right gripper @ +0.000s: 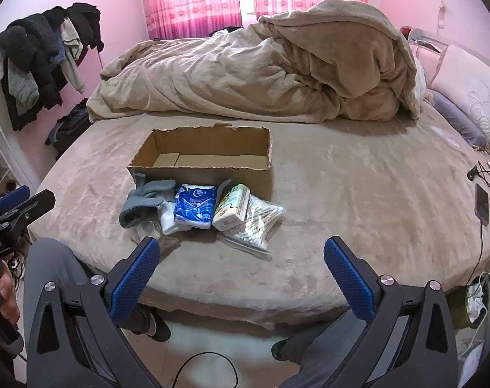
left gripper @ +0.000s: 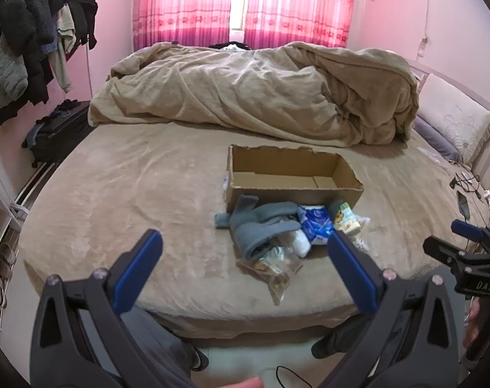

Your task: Organize objects

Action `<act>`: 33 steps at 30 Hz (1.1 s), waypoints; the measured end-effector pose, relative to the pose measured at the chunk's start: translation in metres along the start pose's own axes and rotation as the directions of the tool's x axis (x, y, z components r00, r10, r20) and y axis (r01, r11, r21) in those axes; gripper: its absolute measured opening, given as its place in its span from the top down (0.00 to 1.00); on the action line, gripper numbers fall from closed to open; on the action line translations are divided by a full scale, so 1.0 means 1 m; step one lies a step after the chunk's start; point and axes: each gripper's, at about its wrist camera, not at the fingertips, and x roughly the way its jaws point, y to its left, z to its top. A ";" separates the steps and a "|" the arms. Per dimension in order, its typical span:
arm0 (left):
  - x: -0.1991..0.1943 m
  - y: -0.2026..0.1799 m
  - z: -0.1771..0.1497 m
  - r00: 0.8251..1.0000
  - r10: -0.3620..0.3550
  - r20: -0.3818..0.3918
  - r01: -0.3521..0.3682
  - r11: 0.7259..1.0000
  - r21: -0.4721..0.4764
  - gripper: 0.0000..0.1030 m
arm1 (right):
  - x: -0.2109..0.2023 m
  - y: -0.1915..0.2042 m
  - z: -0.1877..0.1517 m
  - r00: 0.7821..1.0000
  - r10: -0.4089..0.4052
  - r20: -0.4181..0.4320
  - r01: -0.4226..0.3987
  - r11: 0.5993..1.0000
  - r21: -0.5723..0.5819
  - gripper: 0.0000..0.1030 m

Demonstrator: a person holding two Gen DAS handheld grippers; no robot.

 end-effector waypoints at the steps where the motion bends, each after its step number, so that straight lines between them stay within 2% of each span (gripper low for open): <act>1: 0.000 0.001 0.000 1.000 -0.003 -0.002 0.002 1.000 -0.003 0.00 | 0.000 0.000 0.000 1.000 0.002 0.000 -0.002 1.000 0.001 0.00; 33: 0.005 0.000 -0.004 1.000 -0.002 -0.013 0.002 1.000 -0.008 0.00 | 0.001 0.001 -0.003 1.000 0.004 -0.002 -0.004 1.000 -0.001 0.00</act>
